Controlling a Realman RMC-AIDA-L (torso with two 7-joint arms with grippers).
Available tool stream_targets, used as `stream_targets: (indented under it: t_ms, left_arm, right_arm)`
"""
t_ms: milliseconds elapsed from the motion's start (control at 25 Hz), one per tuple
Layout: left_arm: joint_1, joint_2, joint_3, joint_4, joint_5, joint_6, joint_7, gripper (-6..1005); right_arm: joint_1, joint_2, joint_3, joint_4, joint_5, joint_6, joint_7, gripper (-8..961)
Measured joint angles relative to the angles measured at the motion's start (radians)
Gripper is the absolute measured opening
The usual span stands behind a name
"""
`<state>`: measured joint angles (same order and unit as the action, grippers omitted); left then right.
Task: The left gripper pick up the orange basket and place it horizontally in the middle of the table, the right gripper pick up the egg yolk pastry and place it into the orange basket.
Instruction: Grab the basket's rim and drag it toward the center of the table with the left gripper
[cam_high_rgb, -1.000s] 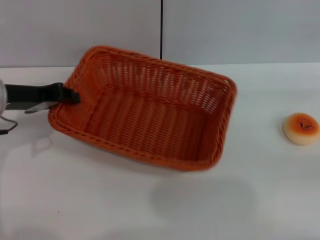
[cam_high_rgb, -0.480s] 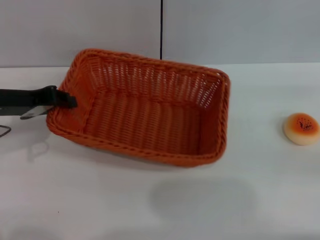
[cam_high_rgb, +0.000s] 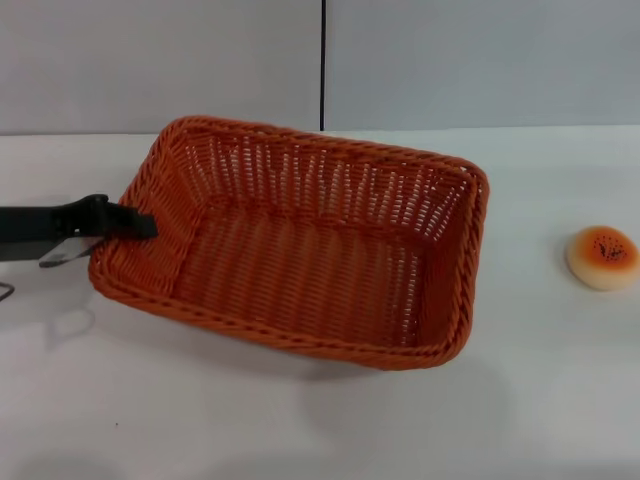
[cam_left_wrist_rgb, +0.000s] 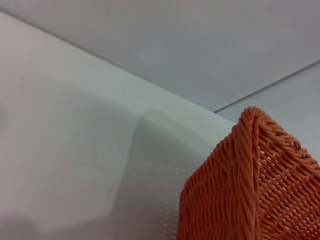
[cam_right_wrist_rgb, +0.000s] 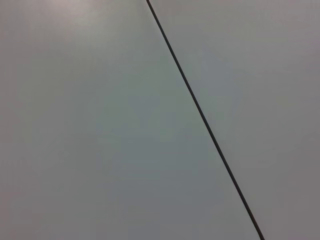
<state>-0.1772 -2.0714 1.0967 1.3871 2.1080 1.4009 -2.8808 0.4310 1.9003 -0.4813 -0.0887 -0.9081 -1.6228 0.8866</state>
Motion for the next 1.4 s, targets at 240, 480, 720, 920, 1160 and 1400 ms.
stream_targets:
  t_ms: [240,480,720,920,1160,1400]
  left_arm:
    - [0.067,-0.001,0.064,0.024,-0.041,-0.064,0.0,202]
    - [0.117,-0.001,0.135,0.056,-0.051,-0.13,0.0,200]
    - [0.221,0.0,0.258,0.185,-0.054,-0.262,0.0,198]
    - [0.252,0.001,0.28,0.193,-0.059,-0.285,0.0,197]
    - [0.286,0.003,0.288,0.193,-0.064,-0.282,0.0,195]
    - [0.284,0.007,0.281,0.19,-0.06,-0.255,0.002,193]
  right_arm:
    - [0.001,-0.002,-0.001,0.002,0.0,0.0,0.0,522]
    - [0.002,-0.004,0.0,0.001,-0.009,-0.001,0.0,520]
    - [0.0,-0.007,0.0,0.001,-0.01,-0.002,0.0,519]
    - [-0.002,-0.009,0.0,0.001,-0.01,-0.002,0.0,518]
    - [0.001,-0.009,0.0,0.003,-0.012,-0.003,0.0,516]
    - [0.009,-0.006,0.0,0.0,-0.024,-0.002,0.0,515]
